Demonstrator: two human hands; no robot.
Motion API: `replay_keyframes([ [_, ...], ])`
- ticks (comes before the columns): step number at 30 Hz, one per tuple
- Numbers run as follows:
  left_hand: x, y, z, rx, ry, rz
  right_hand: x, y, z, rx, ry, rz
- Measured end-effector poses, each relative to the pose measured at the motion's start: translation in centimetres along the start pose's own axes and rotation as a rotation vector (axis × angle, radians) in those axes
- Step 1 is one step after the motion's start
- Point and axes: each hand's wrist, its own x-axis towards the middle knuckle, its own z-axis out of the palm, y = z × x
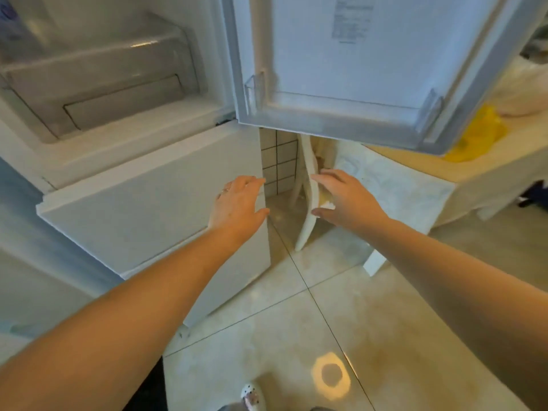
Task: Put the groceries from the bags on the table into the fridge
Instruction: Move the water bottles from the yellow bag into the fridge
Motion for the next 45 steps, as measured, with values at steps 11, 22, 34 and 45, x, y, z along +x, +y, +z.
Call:
replay_keyframes([
  [11, -5.0, 25.0, 12.7, -0.093, -0.188, 0.165, -21.7, 21.4, -6.0, -0.065, -0.072, 0.299],
  [22, -0.6, 38.8, 19.0, -0.129, -0.253, 0.285, -26.2, 34.6, -10.1, -0.002, -0.034, 0.420],
  [34, 19.2, 44.3, 23.1, -0.308, -0.195, 0.135, -9.7, 48.6, -13.5, 0.058, -0.039, 0.345],
  [45, 33.4, 47.0, 25.8, -0.320, -0.090, -0.027, 5.1, 58.7, -16.7, 0.135, -0.050, 0.153],
])
